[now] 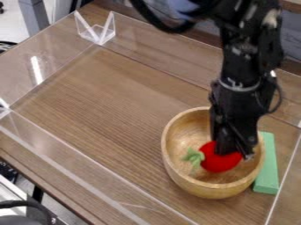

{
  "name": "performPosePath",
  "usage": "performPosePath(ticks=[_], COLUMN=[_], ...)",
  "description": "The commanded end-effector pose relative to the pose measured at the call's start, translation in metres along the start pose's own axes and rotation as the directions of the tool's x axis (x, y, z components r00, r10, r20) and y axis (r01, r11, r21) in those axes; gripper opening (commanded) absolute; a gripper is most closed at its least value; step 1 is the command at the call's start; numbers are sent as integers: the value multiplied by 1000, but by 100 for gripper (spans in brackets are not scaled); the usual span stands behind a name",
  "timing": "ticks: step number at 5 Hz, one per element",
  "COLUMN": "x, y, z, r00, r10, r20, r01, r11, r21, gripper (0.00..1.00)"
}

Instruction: Move the red fruit to the left

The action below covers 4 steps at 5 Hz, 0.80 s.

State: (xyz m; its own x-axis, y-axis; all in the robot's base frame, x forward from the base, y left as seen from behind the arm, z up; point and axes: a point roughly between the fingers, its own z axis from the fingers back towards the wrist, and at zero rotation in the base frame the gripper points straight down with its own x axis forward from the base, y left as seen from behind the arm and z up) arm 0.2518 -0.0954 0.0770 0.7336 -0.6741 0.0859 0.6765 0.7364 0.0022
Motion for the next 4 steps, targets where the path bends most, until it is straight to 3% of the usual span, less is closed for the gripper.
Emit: performPosePath(ticks=[1,2,3,4], x=[3,-13,-15,-2], y=[9,25,31,39], z=[54,84,98,89], r00=[996,979,938,916], r10=[28,171,316,369], r20=[80,110,139,156], r01=[-36,-187,-339,-395], r11=[994,968,920,897], r21=[106,168,195,200], gripper=[0,0,0,0])
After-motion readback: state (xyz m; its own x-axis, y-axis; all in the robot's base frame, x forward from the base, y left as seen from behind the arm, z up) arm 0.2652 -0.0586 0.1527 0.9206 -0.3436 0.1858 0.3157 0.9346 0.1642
